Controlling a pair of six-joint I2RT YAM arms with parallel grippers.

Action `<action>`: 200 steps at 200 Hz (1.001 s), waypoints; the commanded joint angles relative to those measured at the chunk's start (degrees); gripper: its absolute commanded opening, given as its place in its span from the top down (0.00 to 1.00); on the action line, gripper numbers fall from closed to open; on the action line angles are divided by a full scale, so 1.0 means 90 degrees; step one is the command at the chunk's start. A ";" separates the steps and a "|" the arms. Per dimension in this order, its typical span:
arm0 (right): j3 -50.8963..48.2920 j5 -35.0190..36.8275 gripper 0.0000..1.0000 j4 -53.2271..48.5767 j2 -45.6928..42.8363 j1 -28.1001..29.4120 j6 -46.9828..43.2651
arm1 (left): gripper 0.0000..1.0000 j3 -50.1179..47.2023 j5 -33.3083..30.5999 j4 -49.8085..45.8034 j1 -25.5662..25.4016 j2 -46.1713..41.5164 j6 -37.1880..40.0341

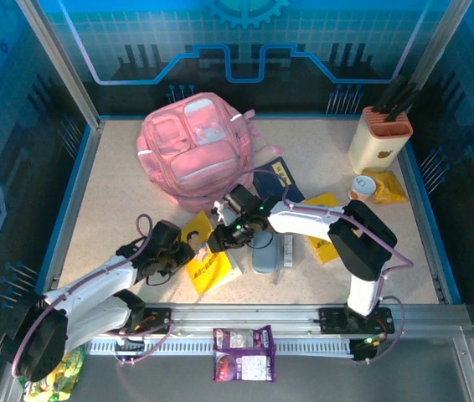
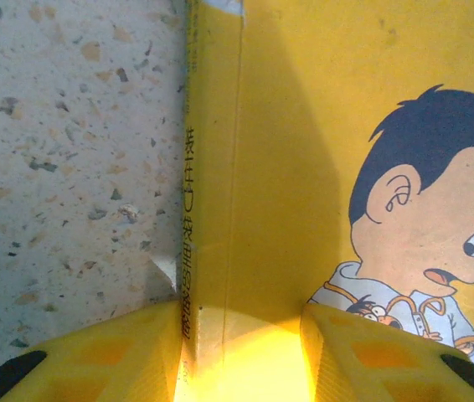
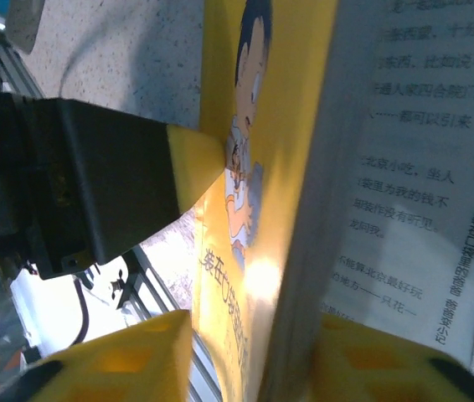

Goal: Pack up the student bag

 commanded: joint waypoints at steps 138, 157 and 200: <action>-0.0303 0.0357 1.00 0.0179 -0.2419 -0.0359 0.0239 | 0.38 0.2087 0.0103 -0.1339 0.0133 -0.0976 0.0802; -0.0192 0.0459 1.00 0.0031 -0.2820 -0.0612 0.0231 | 0.33 0.2517 0.0330 -0.1314 0.0286 -0.1016 0.1051; -0.0112 -0.0023 1.00 0.0544 -0.3123 -0.1350 0.0810 | 0.27 0.2758 0.1445 -0.0011 0.0692 -0.0906 0.1069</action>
